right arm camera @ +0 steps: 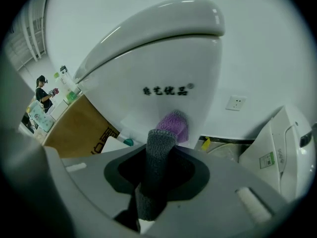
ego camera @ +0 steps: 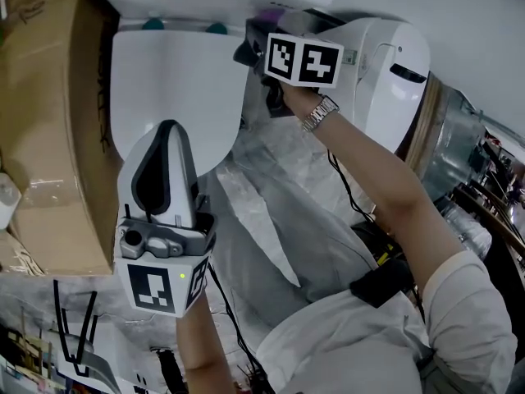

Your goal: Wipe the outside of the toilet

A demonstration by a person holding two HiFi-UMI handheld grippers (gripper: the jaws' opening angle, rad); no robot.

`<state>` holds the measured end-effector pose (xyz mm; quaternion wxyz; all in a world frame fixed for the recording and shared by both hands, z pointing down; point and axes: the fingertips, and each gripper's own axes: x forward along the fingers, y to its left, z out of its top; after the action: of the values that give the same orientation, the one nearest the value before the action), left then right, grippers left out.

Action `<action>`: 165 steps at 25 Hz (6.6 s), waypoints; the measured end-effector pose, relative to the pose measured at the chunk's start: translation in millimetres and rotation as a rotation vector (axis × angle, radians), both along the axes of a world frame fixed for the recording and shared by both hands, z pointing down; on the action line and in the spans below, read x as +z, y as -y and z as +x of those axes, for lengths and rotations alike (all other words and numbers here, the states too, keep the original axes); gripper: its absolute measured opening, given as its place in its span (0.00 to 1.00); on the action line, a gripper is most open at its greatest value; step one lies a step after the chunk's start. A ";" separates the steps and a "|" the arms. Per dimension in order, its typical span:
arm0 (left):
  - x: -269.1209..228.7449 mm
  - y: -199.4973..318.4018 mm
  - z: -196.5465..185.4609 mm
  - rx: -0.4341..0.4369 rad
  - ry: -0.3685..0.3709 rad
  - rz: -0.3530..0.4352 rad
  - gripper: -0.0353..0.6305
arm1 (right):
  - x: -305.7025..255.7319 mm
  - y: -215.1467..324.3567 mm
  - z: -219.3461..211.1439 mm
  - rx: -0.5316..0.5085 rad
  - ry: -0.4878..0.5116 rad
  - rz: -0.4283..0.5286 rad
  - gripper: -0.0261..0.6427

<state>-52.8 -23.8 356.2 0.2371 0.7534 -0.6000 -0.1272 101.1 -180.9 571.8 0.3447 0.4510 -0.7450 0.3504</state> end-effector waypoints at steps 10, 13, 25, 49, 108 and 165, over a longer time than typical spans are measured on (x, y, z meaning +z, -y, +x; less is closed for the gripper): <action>8.4 -18.3 -62.4 0.055 0.003 0.002 0.06 | 1.7 -1.6 -88.1 0.001 0.011 0.002 0.20; 8.5 -21.6 -79.0 0.055 -0.025 0.016 0.06 | 1.4 -3.7 -118.8 -0.034 0.014 0.008 0.20; 16.9 -51.6 -115.7 0.049 -0.074 0.018 0.06 | -5.4 -0.9 -240.0 -0.208 0.035 0.031 0.20; 17.0 -60.2 -66.3 -0.120 -0.031 0.000 0.06 | -4.7 -37.8 -222.3 -0.420 0.108 0.043 0.20; 29.1 -61.2 -149.4 -0.048 -0.050 -0.014 0.06 | 91.6 -0.6 -249.5 -0.282 -0.051 -0.136 0.20; 67.8 -2.6 -71.1 0.110 -0.007 -0.181 0.06 | 128.7 -1.3 -95.4 -0.028 -0.162 -0.304 0.20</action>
<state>-123.9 -21.3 424.0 0.3127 0.7602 -0.5662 -0.0619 5.7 -179.6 700.4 0.4727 0.4101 -0.6593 0.4167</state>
